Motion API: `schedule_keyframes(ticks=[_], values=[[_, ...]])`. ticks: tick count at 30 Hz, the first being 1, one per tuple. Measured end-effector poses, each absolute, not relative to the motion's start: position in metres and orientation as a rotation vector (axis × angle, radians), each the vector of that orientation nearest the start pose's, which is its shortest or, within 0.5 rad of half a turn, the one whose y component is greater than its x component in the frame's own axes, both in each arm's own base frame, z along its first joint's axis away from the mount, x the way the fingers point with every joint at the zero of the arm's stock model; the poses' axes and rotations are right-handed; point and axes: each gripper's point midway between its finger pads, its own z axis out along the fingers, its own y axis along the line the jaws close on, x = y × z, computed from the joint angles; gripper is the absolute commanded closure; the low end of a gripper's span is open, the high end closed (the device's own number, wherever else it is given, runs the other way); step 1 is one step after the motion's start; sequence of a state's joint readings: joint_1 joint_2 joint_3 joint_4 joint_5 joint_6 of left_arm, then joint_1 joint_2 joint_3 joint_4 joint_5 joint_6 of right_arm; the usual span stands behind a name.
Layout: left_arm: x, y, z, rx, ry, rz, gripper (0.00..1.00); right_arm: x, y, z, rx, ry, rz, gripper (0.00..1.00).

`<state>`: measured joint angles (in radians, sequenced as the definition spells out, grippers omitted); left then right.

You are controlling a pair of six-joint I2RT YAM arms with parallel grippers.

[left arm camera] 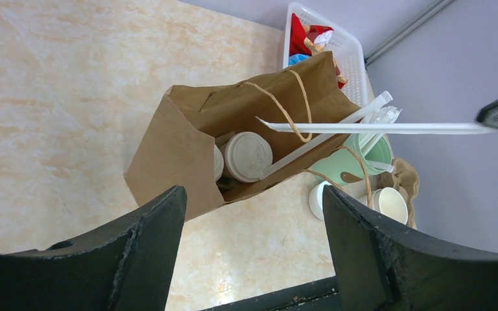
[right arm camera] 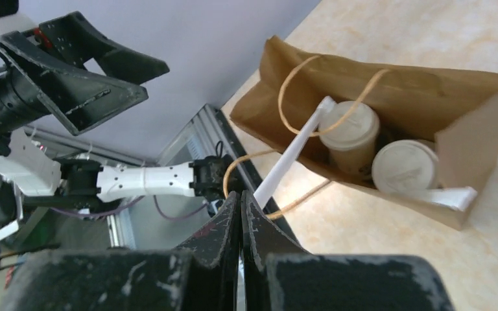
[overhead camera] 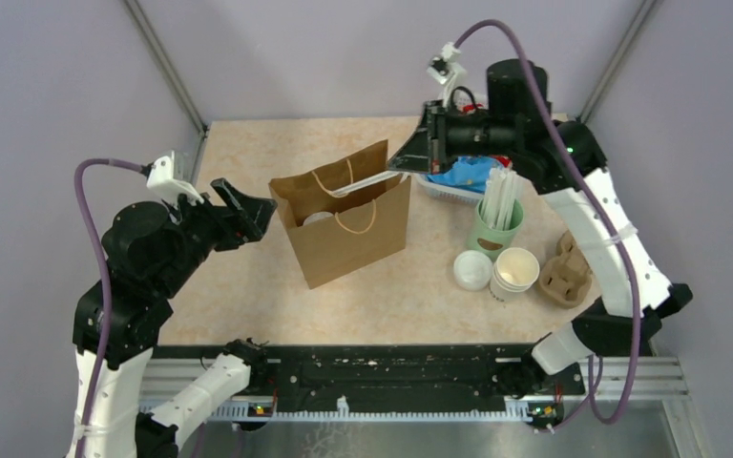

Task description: Pack the takeout coffee

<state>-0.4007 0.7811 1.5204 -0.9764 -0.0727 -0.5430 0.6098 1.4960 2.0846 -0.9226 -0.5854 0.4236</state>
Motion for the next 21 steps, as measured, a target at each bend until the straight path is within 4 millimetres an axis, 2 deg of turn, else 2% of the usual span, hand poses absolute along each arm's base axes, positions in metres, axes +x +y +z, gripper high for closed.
schedule_keyframes(ticks=[3,5,7,8,11,14,17,19,21], values=[[0.189,-0.089,0.415,-0.186,1.839,-0.599,0.17,0.226,0.326,0.439,-0.683,1.987,1.293,1.00],[0.189,-0.088,0.415,-0.188,1.838,-0.595,0.17,0.225,0.345,0.427,-0.713,2.014,1.336,0.82],[0.189,-0.087,0.416,-0.189,1.836,-0.591,0.17,0.230,0.363,0.411,-0.721,2.056,1.358,0.61],[0.189,-0.087,0.416,-0.190,1.835,-0.589,0.17,0.235,0.369,0.401,-0.720,2.083,1.348,0.54],[0.189,-0.086,0.417,-0.194,1.832,-0.584,0.17,0.254,0.373,0.383,-0.673,2.164,1.283,0.43],[0.190,-0.085,0.417,-0.198,1.831,-0.580,0.17,0.276,0.356,0.385,-0.583,2.192,1.207,0.37],[0.189,-0.084,0.417,-0.200,1.827,-0.579,0.17,0.307,0.314,0.396,-0.452,2.175,1.101,0.37],[0.187,-0.084,0.418,-0.200,1.825,-0.580,0.17,0.325,0.279,0.399,-0.367,2.174,0.993,0.38],[0.186,-0.083,0.418,-0.200,1.821,-0.581,0.17,0.332,0.260,0.399,-0.330,2.176,0.912,0.38]])
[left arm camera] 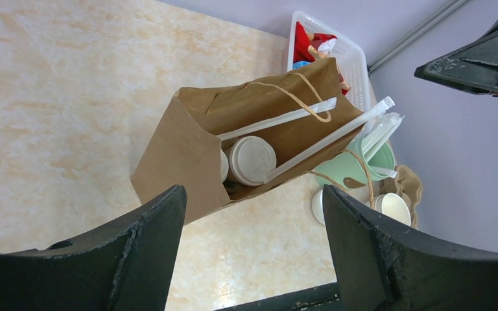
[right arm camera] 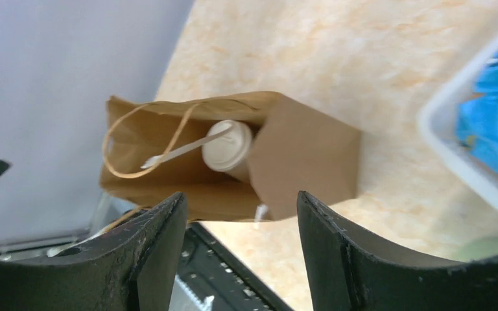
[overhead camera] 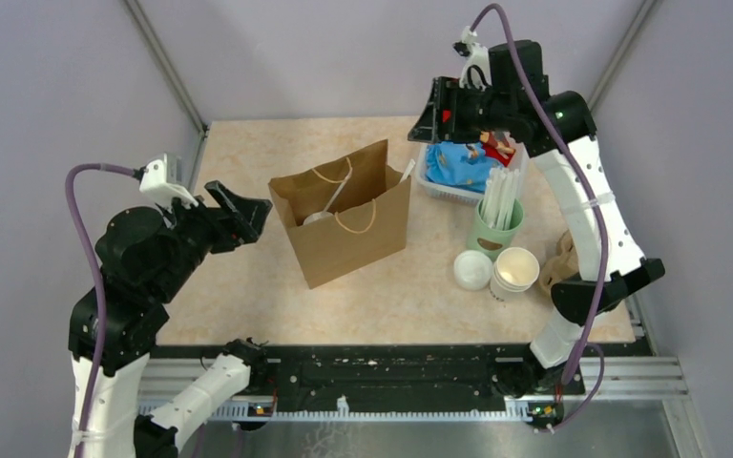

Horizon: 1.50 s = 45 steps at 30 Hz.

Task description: Pack the takeout coffee

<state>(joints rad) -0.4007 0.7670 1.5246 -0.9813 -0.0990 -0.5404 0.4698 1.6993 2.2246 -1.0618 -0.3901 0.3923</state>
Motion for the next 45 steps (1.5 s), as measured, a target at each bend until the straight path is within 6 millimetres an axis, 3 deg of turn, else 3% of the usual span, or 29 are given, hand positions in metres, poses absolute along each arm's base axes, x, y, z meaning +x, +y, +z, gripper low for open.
schedule_keyframes(ticks=[5,11,15,18,23,26,36,45], values=[[0.184,-0.082,0.419,-0.200,1.815,-0.583,0.17,0.328,0.246,0.389,-0.355,2.214,0.799,0.42],[0.183,-0.082,0.420,-0.199,1.816,-0.583,0.17,0.326,0.249,0.367,-0.368,2.270,0.799,0.56],[0.182,-0.081,0.422,-0.199,1.812,-0.584,0.17,0.327,0.255,0.343,-0.367,2.326,0.822,0.59],[0.182,-0.082,0.422,-0.199,1.813,-0.584,0.17,0.324,0.259,0.338,-0.376,2.342,0.834,0.68],[0.183,-0.082,0.422,-0.197,1.813,-0.583,0.17,0.320,0.270,0.343,-0.408,2.317,0.869,1.00],[0.183,-0.081,0.422,-0.194,1.812,-0.580,0.17,0.317,0.270,0.351,-0.404,2.309,0.884,1.00],[0.183,-0.081,0.422,-0.188,1.812,-0.576,0.16,0.300,0.289,0.418,-0.344,2.158,1.140,1.00],[0.183,-0.081,0.422,-0.188,1.812,-0.577,0.16,0.276,0.323,0.419,-0.267,2.169,1.435,1.00]])
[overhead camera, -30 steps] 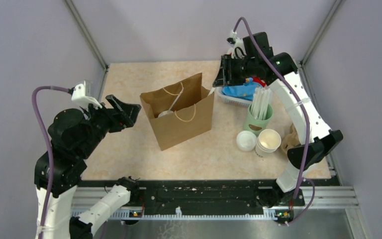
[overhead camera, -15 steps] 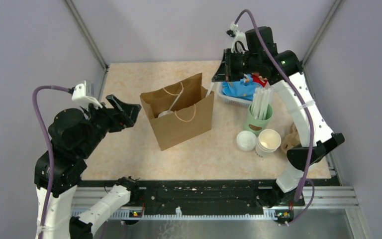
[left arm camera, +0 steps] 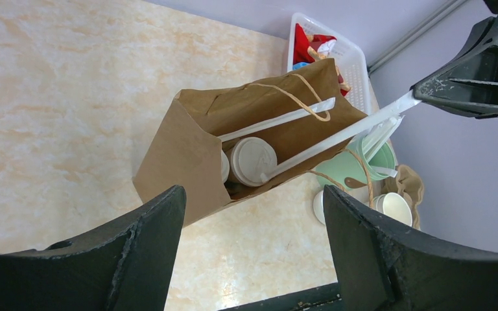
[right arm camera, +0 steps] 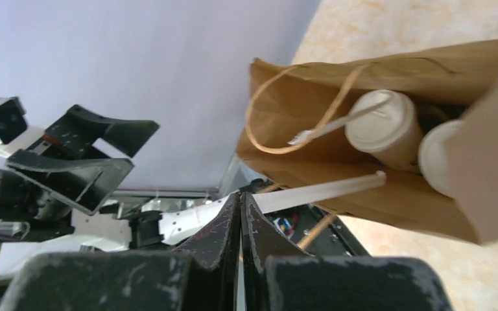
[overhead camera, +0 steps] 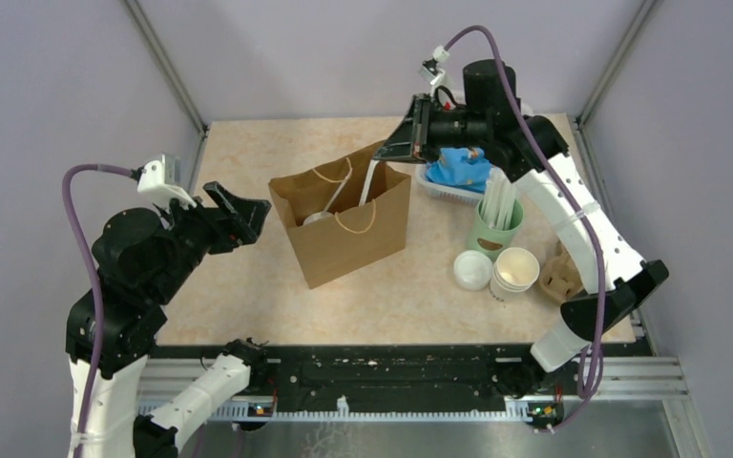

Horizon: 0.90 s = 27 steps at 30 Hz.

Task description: Pack the takeout coffee

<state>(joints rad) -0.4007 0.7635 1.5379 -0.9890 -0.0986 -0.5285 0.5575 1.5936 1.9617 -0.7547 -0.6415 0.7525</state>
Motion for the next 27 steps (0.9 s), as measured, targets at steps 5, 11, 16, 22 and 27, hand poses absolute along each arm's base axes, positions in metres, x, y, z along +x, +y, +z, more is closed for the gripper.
schedule_keyframes(ticks=[5,11,16,22,27], values=[[0.182,-0.081,0.422,-0.188,1.810,-0.578,0.16,0.255,0.359,0.435,-0.311,2.109,1.569,1.00],[0.181,-0.081,0.422,-0.189,1.808,-0.578,0.16,0.245,0.391,0.418,-0.273,2.105,1.704,0.83],[0.177,-0.077,0.423,-0.195,1.793,-0.575,0.16,0.267,0.367,0.342,-0.164,2.319,1.450,0.50],[0.172,-0.072,0.424,-0.205,1.773,-0.570,0.16,0.287,0.339,0.373,-0.217,2.241,1.240,0.52],[0.173,-0.073,0.424,-0.204,1.776,-0.569,0.16,0.278,0.345,0.396,-0.316,2.154,1.201,0.65]])
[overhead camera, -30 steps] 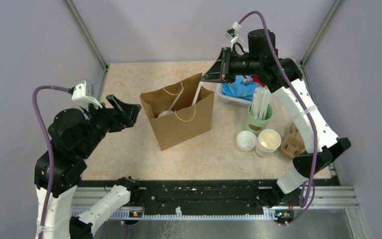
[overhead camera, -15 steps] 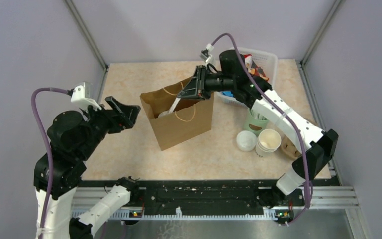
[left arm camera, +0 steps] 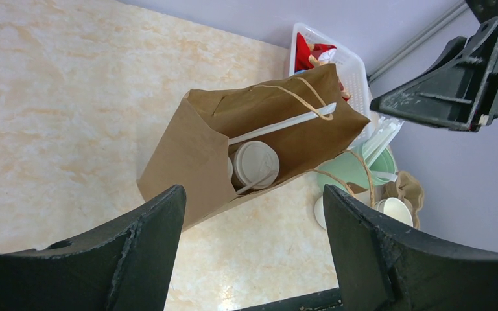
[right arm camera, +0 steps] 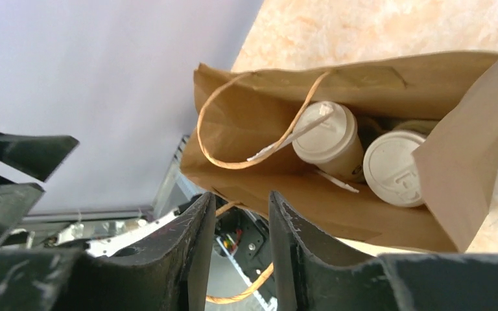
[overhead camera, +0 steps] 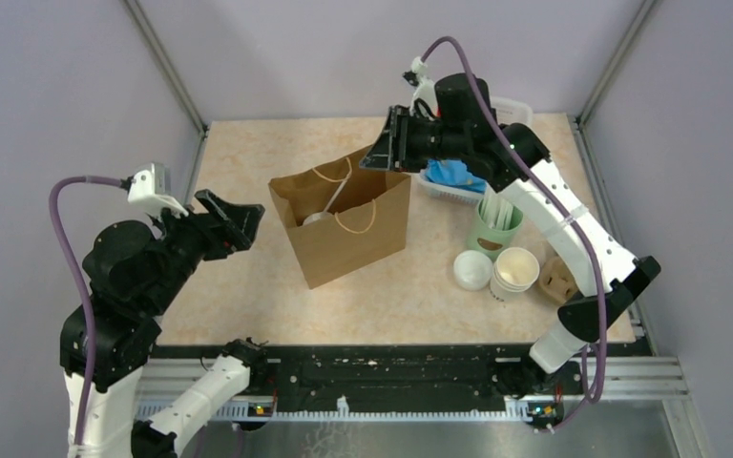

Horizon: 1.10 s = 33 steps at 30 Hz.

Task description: Pack the takeout coffee

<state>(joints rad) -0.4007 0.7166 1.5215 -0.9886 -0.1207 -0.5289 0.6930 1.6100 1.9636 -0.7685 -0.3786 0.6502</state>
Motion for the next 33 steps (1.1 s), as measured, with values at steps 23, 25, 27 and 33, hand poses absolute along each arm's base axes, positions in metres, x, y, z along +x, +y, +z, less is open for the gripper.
schedule_keyframes(ticks=[23,25,27,33], values=[[0.175,-0.074,0.424,-0.196,1.784,-0.560,0.16,0.284,0.396,0.303,-0.485,2.076,0.901,0.55],[0.174,-0.073,0.427,-0.195,1.779,-0.560,0.15,0.287,0.400,0.312,-0.477,2.037,0.922,0.55],[0.173,-0.072,0.429,-0.191,1.773,-0.559,0.15,0.289,0.403,0.316,-0.472,2.016,0.934,0.55],[0.173,-0.070,0.430,-0.187,1.767,-0.545,0.14,0.292,0.410,0.331,-0.462,1.952,0.974,0.74]])
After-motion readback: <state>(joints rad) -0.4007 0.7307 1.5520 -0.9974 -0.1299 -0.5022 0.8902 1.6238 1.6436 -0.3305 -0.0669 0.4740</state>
